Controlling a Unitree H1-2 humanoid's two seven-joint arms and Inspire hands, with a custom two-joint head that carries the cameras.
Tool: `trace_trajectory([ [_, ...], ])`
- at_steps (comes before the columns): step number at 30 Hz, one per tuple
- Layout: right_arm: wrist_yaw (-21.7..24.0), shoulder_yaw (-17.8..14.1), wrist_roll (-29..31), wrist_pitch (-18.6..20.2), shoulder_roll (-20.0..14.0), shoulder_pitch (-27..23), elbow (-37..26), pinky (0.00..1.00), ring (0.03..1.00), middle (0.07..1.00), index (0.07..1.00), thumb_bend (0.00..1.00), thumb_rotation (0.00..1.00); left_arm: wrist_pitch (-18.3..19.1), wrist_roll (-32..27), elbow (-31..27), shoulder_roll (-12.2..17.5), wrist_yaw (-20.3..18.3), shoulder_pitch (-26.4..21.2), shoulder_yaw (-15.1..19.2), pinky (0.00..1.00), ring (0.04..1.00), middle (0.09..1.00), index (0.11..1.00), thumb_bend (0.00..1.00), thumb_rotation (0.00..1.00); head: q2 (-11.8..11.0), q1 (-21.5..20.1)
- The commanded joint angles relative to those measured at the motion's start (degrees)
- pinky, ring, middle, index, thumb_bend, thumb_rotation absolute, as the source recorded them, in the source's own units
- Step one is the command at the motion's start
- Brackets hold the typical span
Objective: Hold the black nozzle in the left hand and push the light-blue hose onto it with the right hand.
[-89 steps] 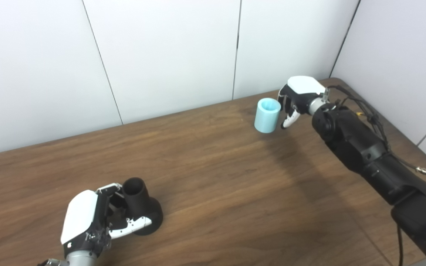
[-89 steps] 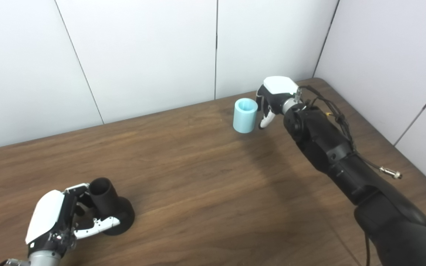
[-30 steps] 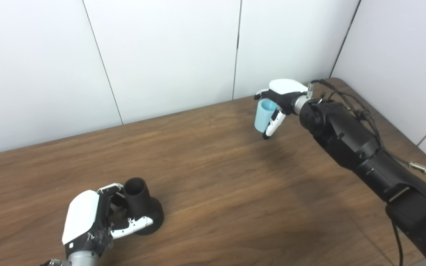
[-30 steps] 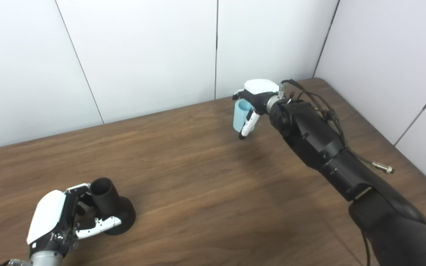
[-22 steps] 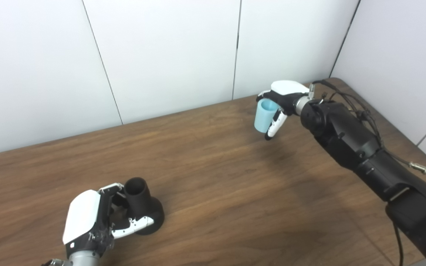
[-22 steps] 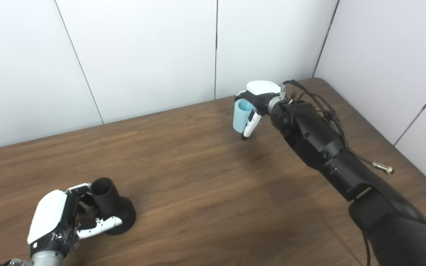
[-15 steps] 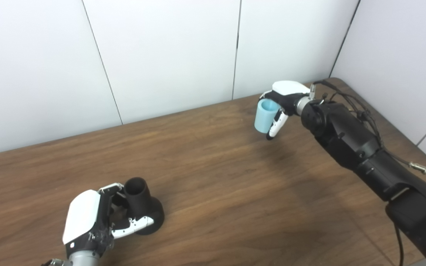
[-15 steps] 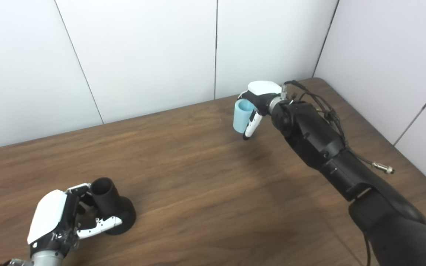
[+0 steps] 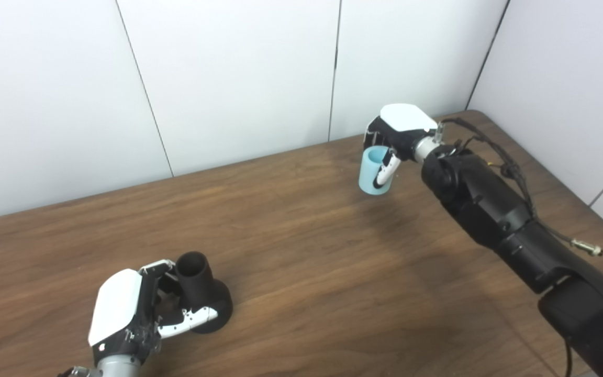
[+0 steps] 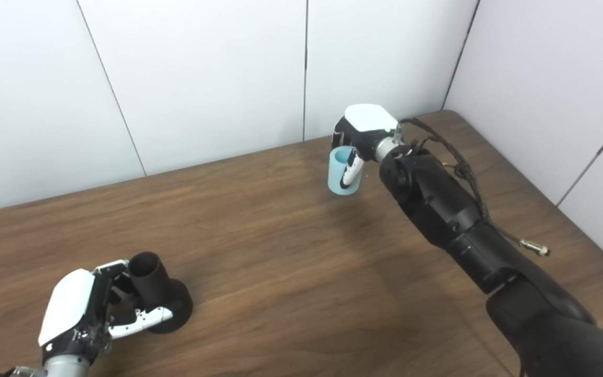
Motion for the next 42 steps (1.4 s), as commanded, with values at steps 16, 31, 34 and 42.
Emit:
trace_trajectory([
  [16, -3.01, -0.69, -0.66, -3.52, -2.12, -1.01, -2.18, 0.12, 0.18, 0.283, 0.485, 0.52, 0.13, 0.71, 1.16, -0.46, 0.39, -1.35, -0.08, -0.32, 0.47, 0.575, 0.467, 0.499, 0.52, 0.0, -0.1, 1.07],
  [31, 7.21, -4.49, -1.48, 0.11, -1.52, 2.6, -27.46, 0.07, 0.123, 0.244, 0.484, 0.52, 0.13, 0.99, 2.54, 0.82, -1.32, -0.35, 0.57, -2.33, 0.48, 0.571, 0.479, 0.493, 0.52, 0.0, -1.07, 11.3],
  [34, 9.05, -4.38, -1.06, 0.12, -0.11, 3.03, -30.55, 0.09, 0.152, 0.287, 0.484, 0.52, 0.13, 1.4, 3.19, 1.0, -2.01, -0.18, 0.75, -2.83, 0.47, 0.56, 0.482, 0.491, 0.52, 0.0, -1.33, 13.49],
  [42, 13.38, -4.18, 2.16, 0.05, 4.31, 4.14, -37.16, 0.34, 0.371, 0.471, 0.488, 0.53, 0.0, 2.75, 5.71, 2.07, -3.58, 0.43, 0.67, -4.19, 0.4, 0.491, 0.457, 0.496, 0.53, 0.0, -1.88, 18.2],
])
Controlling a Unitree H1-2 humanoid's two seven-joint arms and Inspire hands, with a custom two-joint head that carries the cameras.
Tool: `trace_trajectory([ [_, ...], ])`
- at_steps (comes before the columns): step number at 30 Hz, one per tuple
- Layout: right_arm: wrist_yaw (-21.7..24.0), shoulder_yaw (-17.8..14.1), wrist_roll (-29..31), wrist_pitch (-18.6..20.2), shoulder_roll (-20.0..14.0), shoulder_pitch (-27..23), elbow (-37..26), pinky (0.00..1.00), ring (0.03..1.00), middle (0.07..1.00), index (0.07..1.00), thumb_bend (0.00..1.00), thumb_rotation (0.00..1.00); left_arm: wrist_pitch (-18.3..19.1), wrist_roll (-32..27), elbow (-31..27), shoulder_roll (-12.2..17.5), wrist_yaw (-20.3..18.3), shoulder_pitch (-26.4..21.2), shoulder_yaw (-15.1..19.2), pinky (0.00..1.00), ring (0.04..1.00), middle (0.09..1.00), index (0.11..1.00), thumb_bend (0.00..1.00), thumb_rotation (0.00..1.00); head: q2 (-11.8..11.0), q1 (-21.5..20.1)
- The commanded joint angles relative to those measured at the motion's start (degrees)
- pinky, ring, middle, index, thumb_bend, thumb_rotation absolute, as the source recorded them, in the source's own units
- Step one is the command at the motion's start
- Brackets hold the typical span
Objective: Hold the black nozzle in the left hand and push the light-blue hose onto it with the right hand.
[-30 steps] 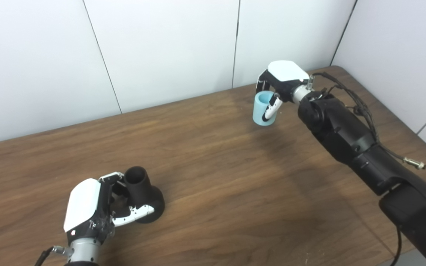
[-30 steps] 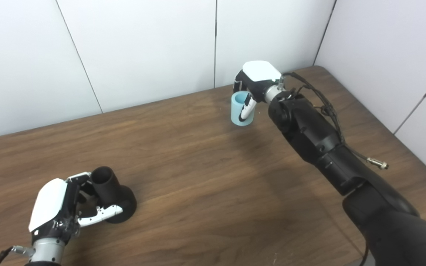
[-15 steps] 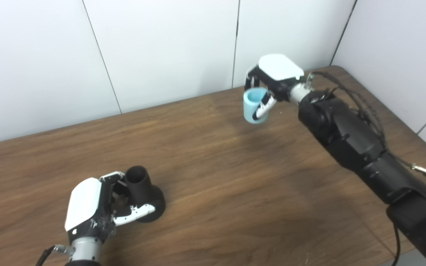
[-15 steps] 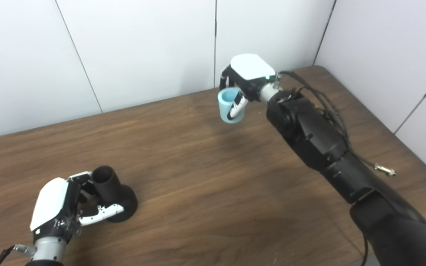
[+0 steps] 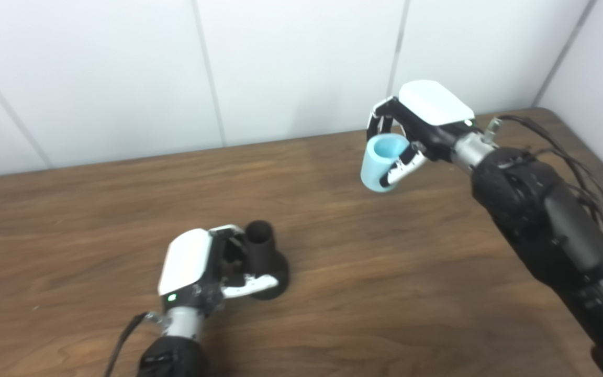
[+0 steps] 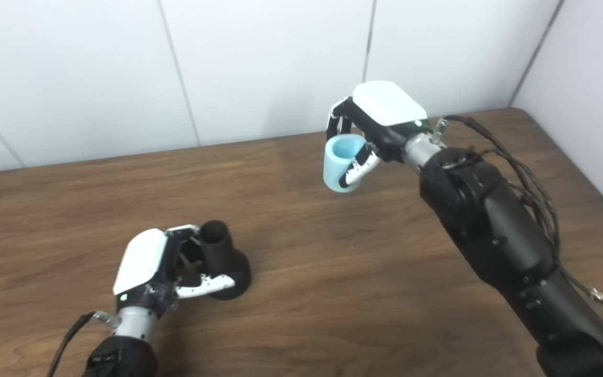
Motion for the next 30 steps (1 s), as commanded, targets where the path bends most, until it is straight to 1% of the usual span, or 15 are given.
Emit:
trace_trajectory([
  [1, 0.08, -0.88, 0.57, 0.04, 0.44, -1.28, -3.31, 0.36, 0.386, 0.473, 0.489, 0.53, 0.0, 1.27, 2.0, 1.49, -0.35, -0.71, 0.63, -0.88, 0.39, 0.485, 0.452, 0.497, 0.53, 0.0, 0.01, 0.16],
  [3, 0.55, -0.61, 0.95, -0.51, 1.55, -1.24, -4.52, 0.33, 0.352, 0.44, 0.501, 0.53, 0.0, 1.18, 2.15, 1.68, -0.73, -0.35, 0.69, -0.97, 0.38, 0.474, 0.441, 0.498, 0.53, 0.0, 0.1, 0.74],
  [6, 1.33, 0.06, 1.2, -1.04, 3.38, -1.74, -5.4, 0.31, 0.343, 0.432, 0.503, 0.53, 0.0, 1.26, 2.88, 1.6, -1.07, -0.22, 0.72, -1.23, 0.37, 0.468, 0.424, 0.501, 0.52, 0.0, 0.23, 1.73],
  [9, 2.21, 0.77, 1.39, -1.46, 5.1, -2.38, -6.17, 0.4, 0.406, 0.46, 0.496, 0.53, 0.0, 1.39, 3.57, 1.51, -1.3, -0.31, 0.75, -1.57, 0.38, 0.478, 0.428, 0.501, 0.52, 0.0, 0.35, 2.92],
  [11, 2.73, 0.9, 1.79, -1.37, 6.04, -2.62, -7.05, 0.42, 0.425, 0.464, 0.494, 0.53, 0.0, 1.36, 3.79, 1.6, -1.46, -0.24, 0.81, -1.68, 0.39, 0.483, 0.432, 0.499, 0.52, 0.0, 0.45, 3.61],
  [14, 3.39, 0.65, 2.47, -1.04, 7.42, -2.7, -8.91, 0.39, 0.407, 0.469, 0.491, 0.53, 0.0, 1.25, 3.78, 1.81, -1.76, -0.02, 0.93, -1.67, 0.4, 0.492, 0.438, 0.499, 0.53, 0.0, 0.58, 4.63],
  [15, 3.59, 0.57, 2.69, -0.94, 7.81, -2.67, -9.5, 0.35, 0.384, 0.467, 0.491, 0.53, 0.0, 1.17, 3.71, 1.87, -1.87, 0.14, 0.96, -1.66, 0.4, 0.498, 0.44, 0.499, 0.53, 0.0, 0.62, 4.97],
  [16, 3.76, 0.49, 2.82, -0.88, 8.05, -2.65, -9.89, 0.33, 0.377, 0.468, 0.49, 0.53, 0.0, 1.12, 3.67, 1.93, -1.96, 0.27, 0.97, -1.67, 0.4, 0.5, 0.44, 0.499, 0.53, 0.0, 0.65, 5.13],
  [18, 4.98, 0.63, 2.92, -0.11, 8.47, -2.82, -11.18, 0.33, 0.371, 0.468, 0.491, 0.53, 0.0, 0.94, 3.65, 2.16, -2.13, 0.72, 0.98, -1.72, 0.4, 0.501, 0.444, 0.499, 0.53, 0.0, 0.65, 5.5],
  [21, 6.65, 0.76, 2.7, 0.84, 9.09, -3.24, -13.16, 0.39, 0.415, 0.474, 0.49, 0.53, 0.0, 0.71, 3.55, 2.43, -2.44, 1.38, 1.04, -1.73, 0.42, 0.505, 0.466, 0.495, 0.53, 0.0, 0.69, 5.93],
  [22, 6.99, 0.69, 2.53, 1.03, 9.37, -3.38, -13.73, 0.39, 0.419, 0.476, 0.488, 0.53, 0.0, 0.62, 3.48, 2.51, -2.51, 1.55, 1.03, -1.77, 0.42, 0.504, 0.461, 0.496, 0.53, 0.0, 0.71, 6.14],
  [24, 7.58, 0.51, 2.39, 1.39, 9.74, -3.61, -14.58, 0.35, 0.397, 0.482, 0.484, 0.53, 0.0, 0.36, 3.26, 2.72, -2.57, 1.92, 0.97, -1.87, 0.43, 0.507, 0.459, 0.497, 0.53, 0.0, 0.73, 6.47],
  [26, 8.33, 0.36, 2.47, 1.77, 9.96, -3.93, -15.29, 0.3, 0.35, 0.476, 0.488, 0.53, 0.0, 0.17, 3.2, 2.88, -2.68, 2.18, 0.91, -1.91, 0.43, 0.511, 0.456, 0.498, 0.53, 0.0, 0.82, 6.74],
  [28, 8.88, 0.16, 2.76, 1.91, 10.12, -4.12, -15.74, 0.31, 0.34, 0.474, 0.49, 0.53, 0.0, 0.17, 3.33, 2.92, -2.75, 2.13, 0.86, -1.96, 0.43, 0.519, 0.462, 0.496, 0.53, 0.0, 0.89, 6.8],
  [30, 9.23, -0.07, 3.09, 1.93, 10.23, -4.19, -15.99, 0.26, 0.295, 0.472, 0.493, 0.53, 0.0, 0.27, 3.48, 2.88, -2.76, 1.99, 0.79, -2.03, 0.44, 0.524, 0.464, 0.495, 0.53, 0.0, 0.89, 6.8],
])
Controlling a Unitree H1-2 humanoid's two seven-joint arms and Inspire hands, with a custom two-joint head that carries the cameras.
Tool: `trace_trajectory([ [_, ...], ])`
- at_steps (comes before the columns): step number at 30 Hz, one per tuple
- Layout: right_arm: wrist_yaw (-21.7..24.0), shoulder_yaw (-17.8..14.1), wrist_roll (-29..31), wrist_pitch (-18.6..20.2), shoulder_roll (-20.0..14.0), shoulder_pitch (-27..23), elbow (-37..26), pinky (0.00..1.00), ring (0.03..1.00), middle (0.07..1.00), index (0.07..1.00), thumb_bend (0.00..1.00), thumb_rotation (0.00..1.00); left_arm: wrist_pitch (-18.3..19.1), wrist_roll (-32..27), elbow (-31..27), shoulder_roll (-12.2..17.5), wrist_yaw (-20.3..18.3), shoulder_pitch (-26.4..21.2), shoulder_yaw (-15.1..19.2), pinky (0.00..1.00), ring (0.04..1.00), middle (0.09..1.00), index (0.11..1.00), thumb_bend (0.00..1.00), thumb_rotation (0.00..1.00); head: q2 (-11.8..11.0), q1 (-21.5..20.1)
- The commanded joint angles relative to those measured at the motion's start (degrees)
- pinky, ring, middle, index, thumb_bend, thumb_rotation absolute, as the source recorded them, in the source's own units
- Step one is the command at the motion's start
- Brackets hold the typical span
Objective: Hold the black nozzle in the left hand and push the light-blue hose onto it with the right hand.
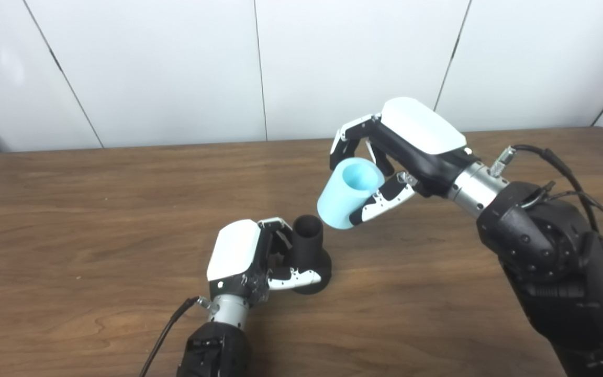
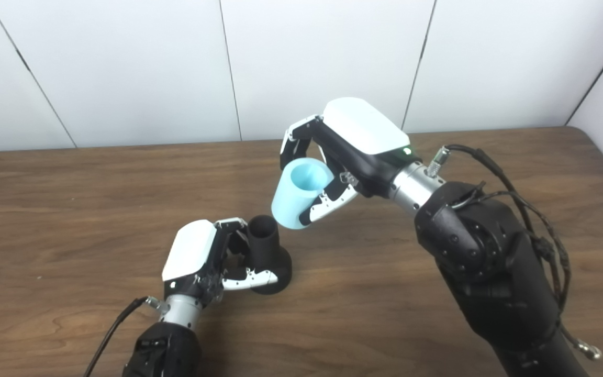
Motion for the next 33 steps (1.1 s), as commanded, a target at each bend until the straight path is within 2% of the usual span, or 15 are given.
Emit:
trace_trajectory([
  [1, -0.52, -1.21, 0.47, 0.19, -0.11, -2.41, -1.75, 0.23, 0.275, 0.472, 0.492, 0.53, 0.0, 0.45, 0.77, 1.05, -0.08, -0.86, 0.42, -0.61, 0.43, 0.527, 0.464, 0.496, 0.53, 0.0, 0.01, 0.02],
  [7, -0.48, -1.82, 1.76, 0.0, 0.18, -2.39, -2.17, 0.2, 0.247, 0.483, 0.483, 0.53, 0.0, 0.72, 1.02, 1.03, -0.19, -1.1, 0.17, -0.72, 0.43, 0.532, 0.462, 0.497, 0.53, 0.0, 0.25, -0.01],
  [12, -0.68, -1.84, 3.16, -0.39, 0.36, -1.91, -1.85, 0.27, 0.331, 0.506, 0.46, 0.53, 0.0, 0.87, 1.43, 0.82, -0.12, -1.51, -0.03, -0.93, 0.44, 0.537, 0.463, 0.497, 0.53, 0.0, 0.48, 0.02],
  [16, -1.01, -1.55, 3.24, -0.45, 0.96, -1.64, -1.55, 0.38, 0.431, 0.509, 0.458, 0.53, 0.0, 0.97, 1.69, 0.58, 0.06, -1.76, -0.14, -0.87, 0.44, 0.535, 0.462, 0.496, 0.53, 0.0, 0.58, -0.03],
  [20, -1.66, -1.24, 3.36, -0.93, 1.91, -1.29, -0.93, 0.4, 0.468, 0.523, 0.449, 0.53, 0.0, 1.26, 1.83, 0.12, 0.22, -2.45, -0.12, -0.79, 0.43, 0.528, 0.467, 0.495, 0.53, 0.0, 0.82, 0.02],
  [27, -3.76, -0.28, 2.83, -2.99, 3.09, -0.32, 0.98, 0.31, 0.378, 0.515, 0.457, 0.53, 0.0, 1.56, 1.87, -0.56, 0.21, -2.82, 0.06, -0.78, 0.41, 0.506, 0.467, 0.493, 0.53, 0.0, 1.13, 0.29],
  [30, -4.55, -0.04, 2.46, -3.59, 3.39, 0.34, 1.56, 0.2, 0.259, 0.464, 0.492, 0.53, 0.0, 1.59, 1.99, -1.03, 0.34, -3.24, 0.13, -0.79, 0.42, 0.507, 0.466, 0.494, 0.53, 0.0, 1.36, 0.71],
  [33, -4.72, 0.27, 1.98, -3.53, 3.59, 0.78, 1.9, 0.15, 0.222, 0.416, 0.504, 0.53, 0.0, 1.58, 2.26, -1.31, 0.54, -3.51, 0.09, -0.78, 0.42, 0.51, 0.468, 0.494, 0.53, 0.0, 1.49, 0.65],
])
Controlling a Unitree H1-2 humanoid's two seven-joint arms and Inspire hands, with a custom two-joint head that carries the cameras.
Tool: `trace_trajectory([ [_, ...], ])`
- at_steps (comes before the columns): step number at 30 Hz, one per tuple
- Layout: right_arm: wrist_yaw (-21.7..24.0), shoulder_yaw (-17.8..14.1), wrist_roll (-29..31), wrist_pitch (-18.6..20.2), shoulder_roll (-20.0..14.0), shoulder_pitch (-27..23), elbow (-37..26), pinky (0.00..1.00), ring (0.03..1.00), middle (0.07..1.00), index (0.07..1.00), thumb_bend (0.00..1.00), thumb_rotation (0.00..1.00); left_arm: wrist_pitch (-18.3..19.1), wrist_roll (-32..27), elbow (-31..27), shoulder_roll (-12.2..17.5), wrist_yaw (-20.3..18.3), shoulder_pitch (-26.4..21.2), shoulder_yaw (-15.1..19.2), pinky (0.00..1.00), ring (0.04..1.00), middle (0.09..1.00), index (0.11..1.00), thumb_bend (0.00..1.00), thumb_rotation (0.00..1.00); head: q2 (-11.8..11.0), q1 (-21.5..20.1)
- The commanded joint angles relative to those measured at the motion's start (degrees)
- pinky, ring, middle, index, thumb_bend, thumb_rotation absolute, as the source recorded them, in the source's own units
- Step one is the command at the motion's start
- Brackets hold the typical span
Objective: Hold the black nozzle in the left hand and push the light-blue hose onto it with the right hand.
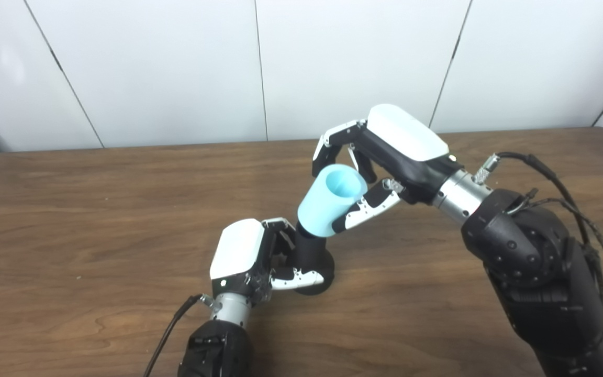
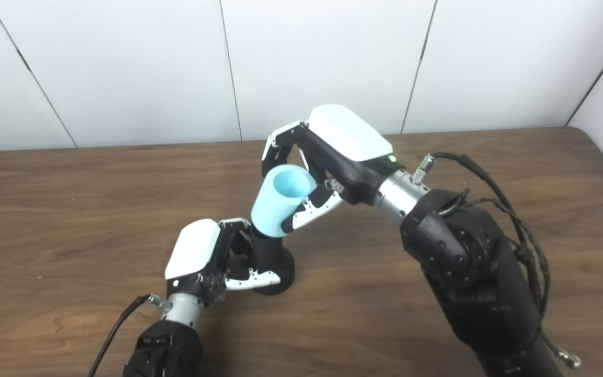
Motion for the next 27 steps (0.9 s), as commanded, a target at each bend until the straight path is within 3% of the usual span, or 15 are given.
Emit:
trace_trajectory([
  [1, -1.79, -0.23, -0.35, -1.25, 0.29, -1.22, -0.42, 0.14, 0.209, 0.405, 0.505, 0.53, 0.0, 0.59, 1.41, -0.61, 0.62, -1.52, 0.42, -0.44, 0.42, 0.509, 0.472, 0.492, 0.53, 0.0, 0.08, 0.04],
  [6, -1.59, 0.13, -0.75, -1.31, 0.03, -0.81, 0.13, 0.25, 0.309, 0.47, 0.49, 0.53, 0.0, 0.71, 1.34, -1.02, 0.61, -1.94, 0.51, -0.38, 0.43, 0.518, 0.473, 0.493, 0.53, 0.0, 0.38, -0.3],
  [8, -1.54, 0.28, -0.8, -1.76, -0.32, -0.7, 0.34, 0.34, 0.382, 0.497, 0.467, 0.53, 0.0, 0.83, 1.32, -1.03, 0.4, -1.89, 0.55, -0.4, 0.43, 0.514, 0.472, 0.493, 0.53, 0.0, 0.39, -0.35],
  [12, -1.53, 0.39, -0.33, -2.48, -0.75, -0.45, 0.69, 0.43, 0.46, 0.499, 0.467, 0.53, 0.0, 0.95, 1.2, -1.04, 0.34, -1.77, 0.58, -0.62, 0.43, 0.521, 0.474, 0.493, 0.53, 0.0, 0.54, -0.24],
  [20, -0.88, -0.26, 3.87, -0.76, -0.02, -0.69, 0.11, 0.43, 0.451, 0.508, 0.458, 0.53, 0.0, 0.97, 1.11, -0.86, 0.4, -1.45, 0.59, -0.72, 0.44, 0.519, 0.473, 0.493, 0.53, 0.0, 0.72, -0.03],
  [27, -1.12, -0.92, 6.63, 1.2, 0.5, -1.11, -0.3, 0.23, 0.295, 0.51, 0.457, 0.53, 0.0, 0.66, 0.84, -0.51, 0.47, -0.97, 0.71, -0.75, 0.44, 0.52, 0.469, 0.495, 0.53, 0.0, 0.72, -0.03],
])
